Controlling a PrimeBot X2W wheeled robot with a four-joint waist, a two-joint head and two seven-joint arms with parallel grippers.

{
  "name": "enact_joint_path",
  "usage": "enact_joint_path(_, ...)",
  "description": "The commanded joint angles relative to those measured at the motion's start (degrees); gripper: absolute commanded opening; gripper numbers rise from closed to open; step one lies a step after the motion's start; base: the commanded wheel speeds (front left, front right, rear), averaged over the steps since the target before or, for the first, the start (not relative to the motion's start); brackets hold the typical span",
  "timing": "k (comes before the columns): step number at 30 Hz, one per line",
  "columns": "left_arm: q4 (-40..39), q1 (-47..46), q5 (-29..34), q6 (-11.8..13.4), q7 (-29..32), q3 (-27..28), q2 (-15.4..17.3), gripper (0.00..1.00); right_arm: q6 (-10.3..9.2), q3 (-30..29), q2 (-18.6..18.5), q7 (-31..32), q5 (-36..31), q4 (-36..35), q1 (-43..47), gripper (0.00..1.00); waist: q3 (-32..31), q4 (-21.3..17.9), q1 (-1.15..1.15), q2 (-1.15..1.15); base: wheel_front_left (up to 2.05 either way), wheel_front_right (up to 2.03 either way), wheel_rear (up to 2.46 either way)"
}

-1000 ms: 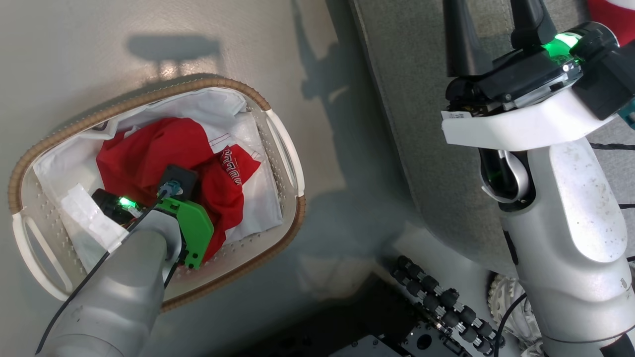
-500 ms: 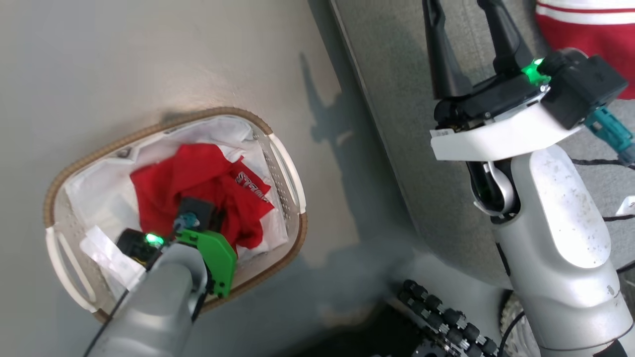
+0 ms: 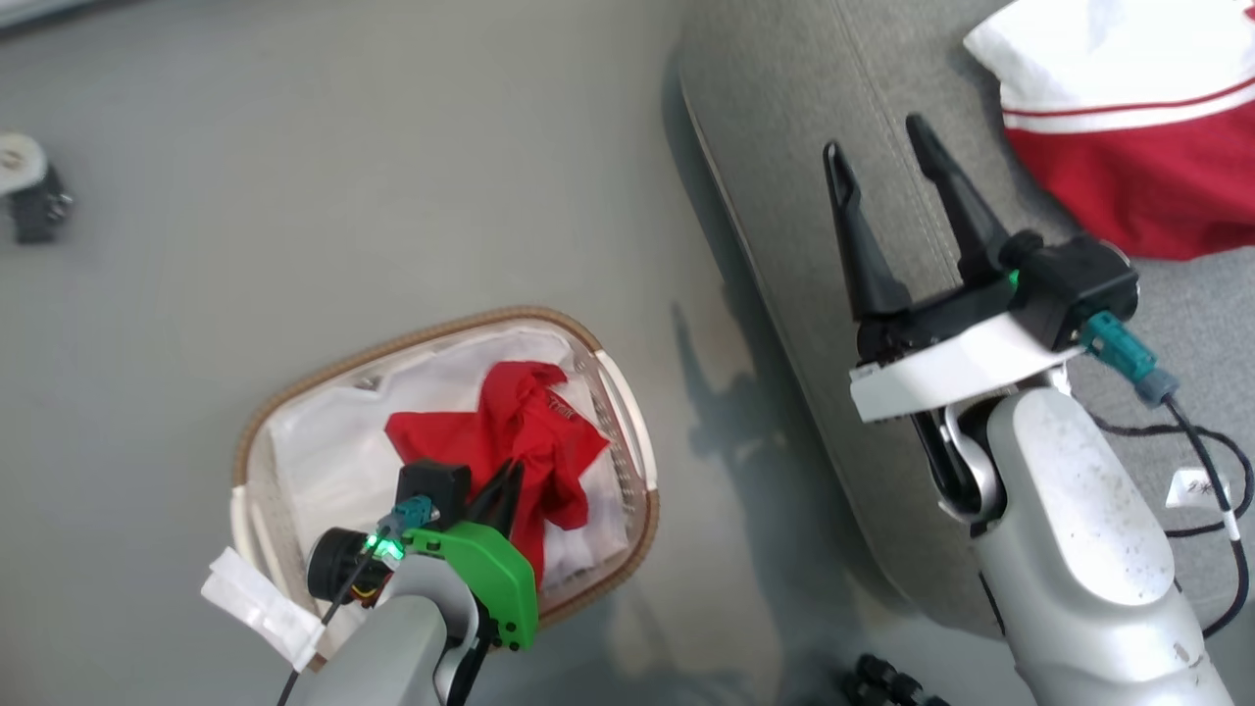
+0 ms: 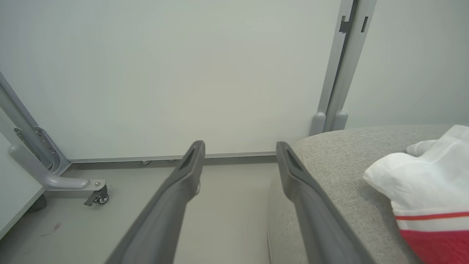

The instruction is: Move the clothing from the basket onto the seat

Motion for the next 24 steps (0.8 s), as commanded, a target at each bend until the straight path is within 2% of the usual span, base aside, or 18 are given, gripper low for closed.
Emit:
enact_joint_path(1,-1.5,1.9,0.9,0.3,0.0,1.2,-0.2,0.0,-0.07,-0.2,-0.2,0.0,-0.5,0.5,1.7,1.0,-8.0,5.2,0.0,0.0,0.0,0.0,0.0)
enact_joint_path(13,-16.1,12.4,7.2,-0.3,0.0,11.6,-0.9,0.0,-0.06,-0.4,-0.3,0.0,-2.3,3.9,9.0,1.0,-18.6,9.4,0.0,0.0,0.0,0.0,0.0)
enact_joint_path(24,-28.6,16.3,6.6,-0.5,-0.1,16.3,-1.2,0.0,-0.06,0.0,-0.2,0.0,-2.6,6.2,14.8,1.0,-25.6,11.1,0.0,0.0,0.0,0.0,0.0)
